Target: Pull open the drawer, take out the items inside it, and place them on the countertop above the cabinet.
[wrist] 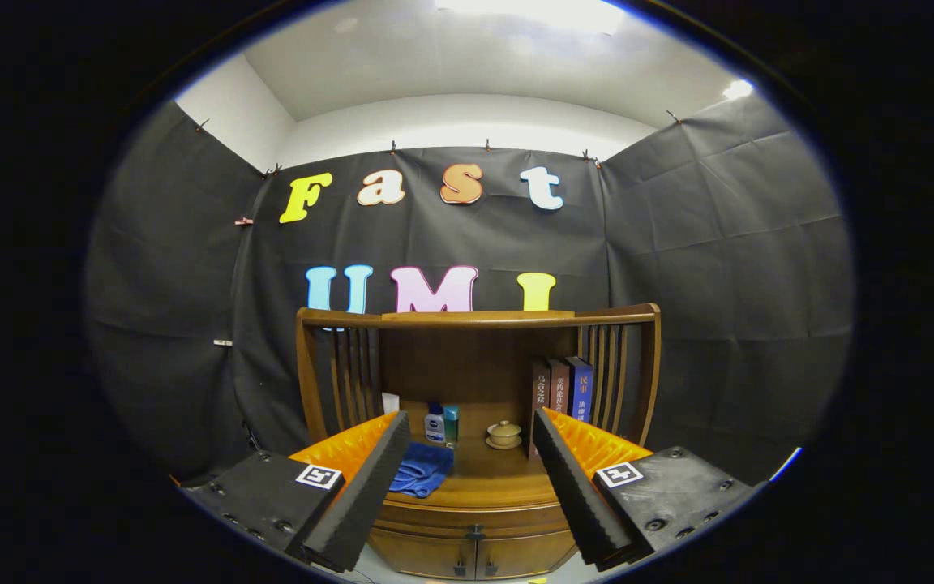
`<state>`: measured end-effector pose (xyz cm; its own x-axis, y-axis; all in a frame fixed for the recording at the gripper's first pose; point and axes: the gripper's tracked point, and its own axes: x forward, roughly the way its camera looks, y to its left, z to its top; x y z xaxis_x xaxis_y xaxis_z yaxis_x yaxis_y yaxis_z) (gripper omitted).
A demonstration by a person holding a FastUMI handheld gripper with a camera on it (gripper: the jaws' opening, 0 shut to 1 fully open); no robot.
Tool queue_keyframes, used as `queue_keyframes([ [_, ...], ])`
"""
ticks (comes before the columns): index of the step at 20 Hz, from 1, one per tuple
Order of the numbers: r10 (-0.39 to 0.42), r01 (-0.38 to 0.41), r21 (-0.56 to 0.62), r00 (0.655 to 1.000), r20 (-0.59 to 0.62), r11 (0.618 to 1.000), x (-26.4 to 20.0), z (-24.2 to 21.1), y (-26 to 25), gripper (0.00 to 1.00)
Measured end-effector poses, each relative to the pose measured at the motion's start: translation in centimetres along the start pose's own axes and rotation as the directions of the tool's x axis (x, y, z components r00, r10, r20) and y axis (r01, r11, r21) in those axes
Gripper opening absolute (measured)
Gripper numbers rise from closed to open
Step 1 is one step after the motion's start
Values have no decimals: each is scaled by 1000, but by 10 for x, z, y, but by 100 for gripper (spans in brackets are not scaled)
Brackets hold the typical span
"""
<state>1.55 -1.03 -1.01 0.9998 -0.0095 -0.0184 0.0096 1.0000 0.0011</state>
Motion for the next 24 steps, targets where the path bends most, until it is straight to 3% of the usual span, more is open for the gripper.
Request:
queue_keyframes([
  [6, -3, 3, -6, 999, -51, 1000, 23, -46, -2, 98],
  [17, 5, -5, 1, 976, -216, 1000, 66, -194, -3, 99],
  [24, 3, 9, 36, 941, -338, 999, 83, -289, -5, 99],
])
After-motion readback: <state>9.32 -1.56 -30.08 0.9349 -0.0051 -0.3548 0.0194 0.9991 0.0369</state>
